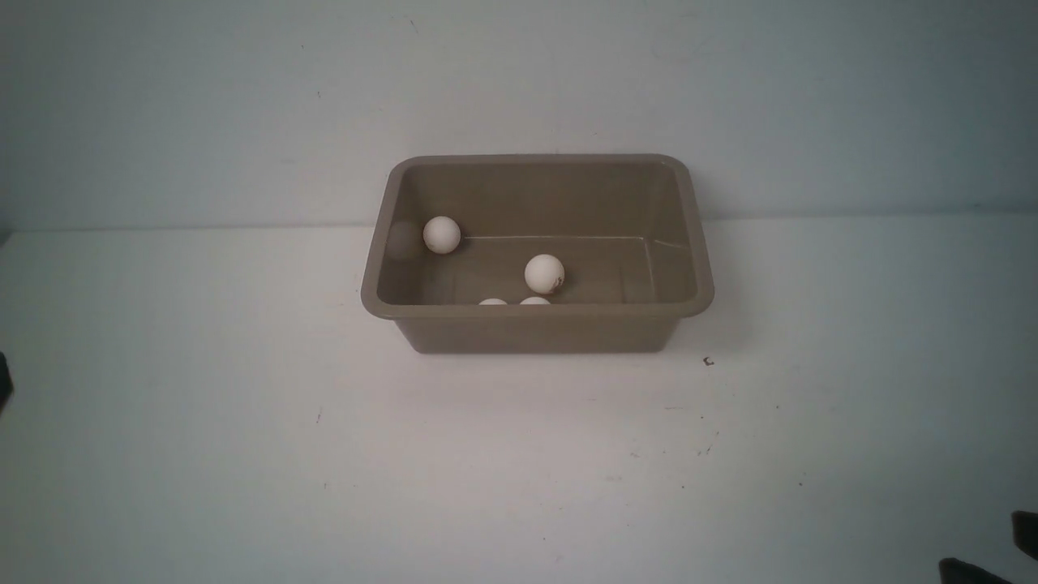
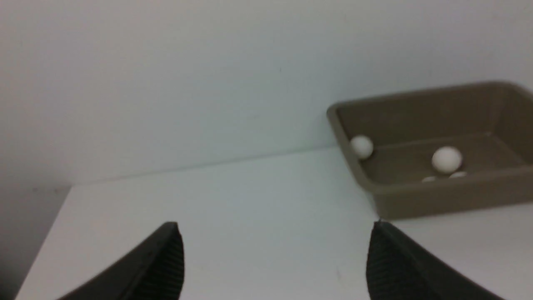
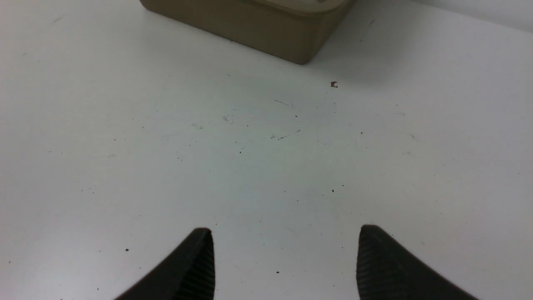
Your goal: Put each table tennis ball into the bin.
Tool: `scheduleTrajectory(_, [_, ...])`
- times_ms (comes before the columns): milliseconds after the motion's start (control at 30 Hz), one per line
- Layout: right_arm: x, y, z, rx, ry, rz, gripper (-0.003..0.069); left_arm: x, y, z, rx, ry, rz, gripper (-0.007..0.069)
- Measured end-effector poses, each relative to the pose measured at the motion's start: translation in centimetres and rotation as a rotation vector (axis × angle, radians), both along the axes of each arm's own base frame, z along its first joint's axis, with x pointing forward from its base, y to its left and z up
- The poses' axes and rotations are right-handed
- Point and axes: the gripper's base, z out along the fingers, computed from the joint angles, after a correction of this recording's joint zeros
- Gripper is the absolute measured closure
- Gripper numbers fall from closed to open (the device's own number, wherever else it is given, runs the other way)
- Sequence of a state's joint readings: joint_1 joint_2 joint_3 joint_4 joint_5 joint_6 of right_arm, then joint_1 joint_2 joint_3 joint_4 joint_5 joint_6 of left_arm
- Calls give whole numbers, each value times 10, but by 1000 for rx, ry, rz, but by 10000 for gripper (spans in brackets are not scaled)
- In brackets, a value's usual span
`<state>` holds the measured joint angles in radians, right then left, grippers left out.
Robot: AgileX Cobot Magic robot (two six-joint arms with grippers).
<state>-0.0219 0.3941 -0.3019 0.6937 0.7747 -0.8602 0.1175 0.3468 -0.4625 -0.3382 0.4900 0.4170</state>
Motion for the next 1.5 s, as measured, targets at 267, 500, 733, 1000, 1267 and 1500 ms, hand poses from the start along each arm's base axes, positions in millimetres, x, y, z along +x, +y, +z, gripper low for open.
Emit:
scheduleTrajectory(267, [0, 0, 0, 0, 0, 0, 236, 5, 10, -78, 37, 162, 84, 94])
scheduleTrajectory(500, [0, 0, 0, 0, 0, 0, 236, 1, 13, -127, -7, 192, 150, 94])
scheduleTrajectory(733, [0, 0, 0, -1, 0, 0, 236, 0, 14, -137, -17, 175, 159, 94])
scheduleTrajectory(1000, [0, 0, 0, -1, 0, 0, 236, -10, 13, -132, -6, 95, 156, 94])
scheduleTrajectory(1267, [0, 0, 0, -1, 0, 0, 236, -21, 11, -132, 25, 55, 150, 94])
scheduleTrajectory(1500, [0, 0, 0, -1, 0, 0, 236, -24, 11, -133, 26, 46, 151, 94])
